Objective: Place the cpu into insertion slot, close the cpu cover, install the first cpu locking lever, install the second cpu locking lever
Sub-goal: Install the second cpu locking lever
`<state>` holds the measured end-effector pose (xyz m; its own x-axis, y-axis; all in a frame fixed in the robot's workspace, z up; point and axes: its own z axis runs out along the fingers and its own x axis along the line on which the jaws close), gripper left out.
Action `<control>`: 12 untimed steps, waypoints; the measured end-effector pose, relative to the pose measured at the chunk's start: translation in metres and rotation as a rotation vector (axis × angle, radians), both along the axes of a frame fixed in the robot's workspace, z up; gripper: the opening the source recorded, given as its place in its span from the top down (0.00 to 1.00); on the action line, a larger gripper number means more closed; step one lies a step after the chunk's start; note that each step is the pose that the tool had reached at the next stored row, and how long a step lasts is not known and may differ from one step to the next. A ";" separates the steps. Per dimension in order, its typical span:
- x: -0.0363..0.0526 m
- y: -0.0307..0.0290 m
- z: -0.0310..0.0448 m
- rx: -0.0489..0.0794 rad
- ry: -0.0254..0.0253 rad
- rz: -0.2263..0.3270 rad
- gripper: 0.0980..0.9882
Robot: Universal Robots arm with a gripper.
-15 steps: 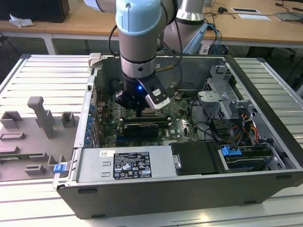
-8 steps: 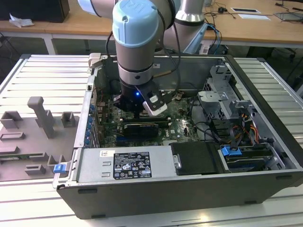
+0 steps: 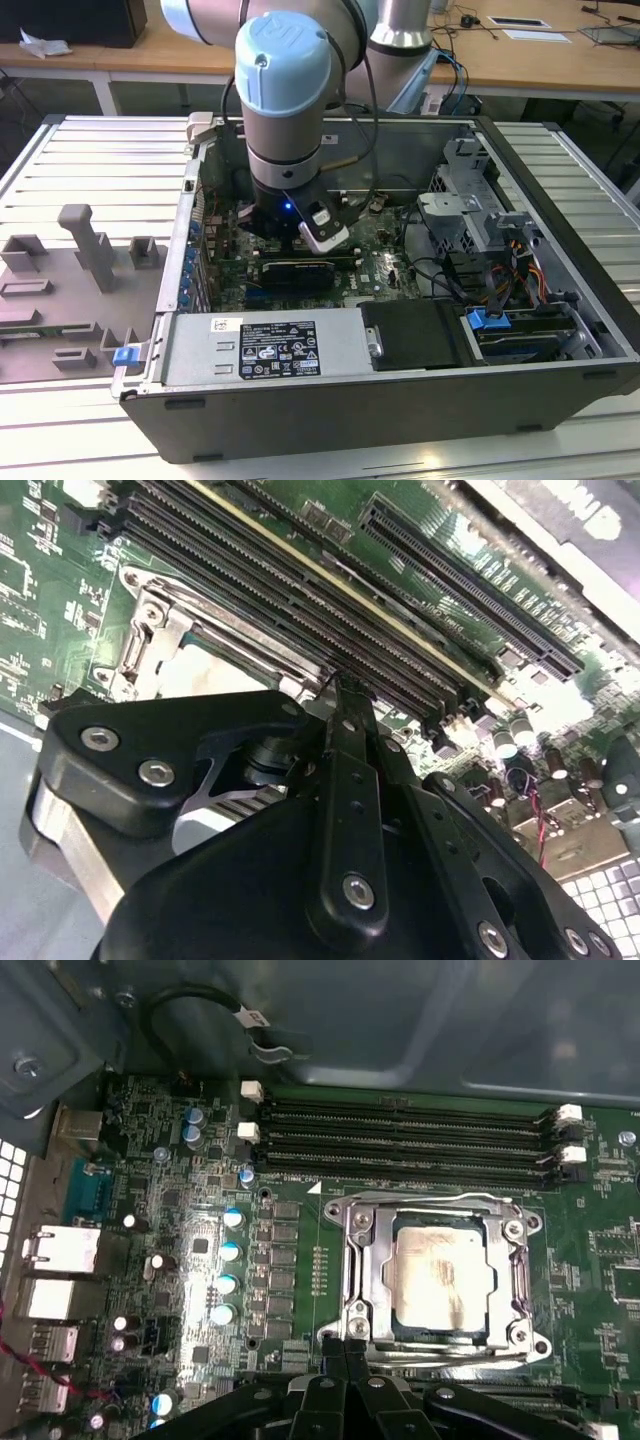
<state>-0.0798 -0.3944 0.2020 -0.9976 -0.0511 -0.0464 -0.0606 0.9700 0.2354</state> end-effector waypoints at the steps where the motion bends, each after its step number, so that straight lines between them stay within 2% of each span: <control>1: -0.0002 0.0000 -0.0009 0.006 0.0002 0.000 0.99; 6: -0.0015 0.0001 -0.0048 0.029 -0.0007 0.000 0.99; 10: -0.0030 0.0000 -0.0052 0.032 -0.0010 0.000 0.99; 12: -0.0031 0.0000 0.0000 0.032 -0.0010 0.000 0.99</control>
<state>-0.0829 -0.3944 0.2020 -0.9976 -0.0496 -0.0490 -0.0609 0.9620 0.2661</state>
